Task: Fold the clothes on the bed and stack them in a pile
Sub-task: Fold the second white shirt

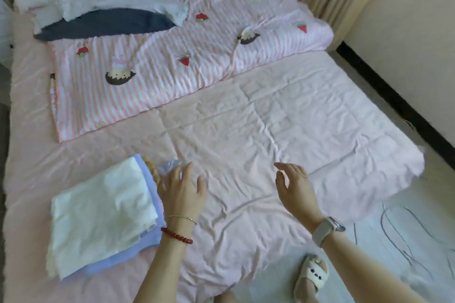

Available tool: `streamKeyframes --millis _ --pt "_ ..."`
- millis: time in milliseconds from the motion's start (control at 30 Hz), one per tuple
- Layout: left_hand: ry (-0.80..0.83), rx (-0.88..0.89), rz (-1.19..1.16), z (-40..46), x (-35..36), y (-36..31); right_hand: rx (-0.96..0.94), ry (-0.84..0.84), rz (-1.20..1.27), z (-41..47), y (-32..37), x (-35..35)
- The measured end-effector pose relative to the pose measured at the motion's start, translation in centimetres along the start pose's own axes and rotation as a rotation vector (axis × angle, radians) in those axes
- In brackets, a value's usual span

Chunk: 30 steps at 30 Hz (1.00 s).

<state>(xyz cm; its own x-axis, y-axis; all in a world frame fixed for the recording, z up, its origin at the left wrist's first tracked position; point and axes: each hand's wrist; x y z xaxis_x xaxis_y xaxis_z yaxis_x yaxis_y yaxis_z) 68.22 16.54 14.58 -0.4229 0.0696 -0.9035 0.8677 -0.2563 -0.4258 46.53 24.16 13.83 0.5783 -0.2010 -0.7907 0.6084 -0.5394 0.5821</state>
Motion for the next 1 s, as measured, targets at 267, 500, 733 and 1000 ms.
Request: streamKeyframes --millis 267,500,733,1000 --pt "0.259 0.342 -0.037 -2.0 11.9 -27.4 0.371 -0.102 0.064 -1.9 -23.9 -19.0" --pt "0.394 0.557 -0.049 -3.6 20.0 -48.6 0.639 -0.196 0.174 -2.9 -39.8 -31.8" --pt "0.436 0.768 0.033 1.0 26.1 -63.1 0.648 -0.239 0.214 3.7 -47.9 -39.2" --pt "0.425 0.801 0.013 13.2 34.2 -78.9 0.542 -0.242 0.07 21.1 -54.5 -50.1"
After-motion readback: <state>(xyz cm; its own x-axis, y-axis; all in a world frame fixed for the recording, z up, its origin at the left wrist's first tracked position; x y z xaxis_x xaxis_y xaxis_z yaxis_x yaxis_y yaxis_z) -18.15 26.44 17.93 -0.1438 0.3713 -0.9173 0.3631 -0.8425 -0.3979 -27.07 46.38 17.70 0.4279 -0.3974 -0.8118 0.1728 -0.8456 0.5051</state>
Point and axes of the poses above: each hand's wrist, its own z-axis towards the middle knuckle, its own x-axis out of the palm, y = z × x, and after that the axes turned 10 degrees about x, right-handed
